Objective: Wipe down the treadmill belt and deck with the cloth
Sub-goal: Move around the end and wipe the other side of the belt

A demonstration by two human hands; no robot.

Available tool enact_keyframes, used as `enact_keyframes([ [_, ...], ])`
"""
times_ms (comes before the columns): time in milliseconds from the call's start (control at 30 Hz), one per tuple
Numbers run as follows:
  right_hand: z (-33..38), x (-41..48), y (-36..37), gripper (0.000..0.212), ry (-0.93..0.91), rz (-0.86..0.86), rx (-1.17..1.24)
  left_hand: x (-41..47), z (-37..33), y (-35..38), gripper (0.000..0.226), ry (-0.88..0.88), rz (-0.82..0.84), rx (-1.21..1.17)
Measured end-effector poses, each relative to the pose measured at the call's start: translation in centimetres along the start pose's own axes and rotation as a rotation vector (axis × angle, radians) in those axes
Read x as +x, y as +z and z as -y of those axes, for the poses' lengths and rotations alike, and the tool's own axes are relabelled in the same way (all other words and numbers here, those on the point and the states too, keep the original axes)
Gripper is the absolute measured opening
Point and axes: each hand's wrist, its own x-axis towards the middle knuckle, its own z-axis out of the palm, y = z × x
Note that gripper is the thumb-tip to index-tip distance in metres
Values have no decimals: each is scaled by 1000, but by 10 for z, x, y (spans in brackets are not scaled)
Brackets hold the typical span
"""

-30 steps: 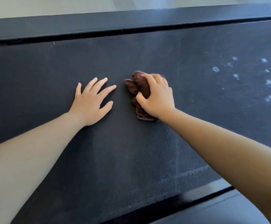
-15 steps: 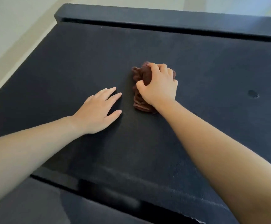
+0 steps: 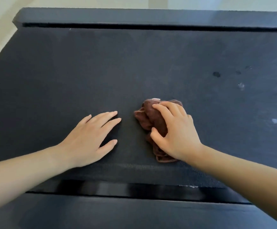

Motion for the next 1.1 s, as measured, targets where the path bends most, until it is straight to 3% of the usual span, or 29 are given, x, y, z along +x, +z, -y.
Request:
enact_keyframes([
  [133,20,-40,6,60,-17,24,2,-21,13,1,61,118,-46,34],
  [300,47,-43,18,56,-92,24,33,-47,37,10,61,15,-102,-46],
  [433,66,-30,34,55,-166,41,26,-70,54,26,58,68,-112,-12],
  [667,81,6,40,57,-98,43,-25,-75,58,37,56,64,-161,-104],
  [900,60,-31,31,56,-234,43,-24,-73,60,41,56,71,-185,-108],
  [1100,69,10,33,53,-136,43,-52,-71,60,40,56,81,-207,-95],
])
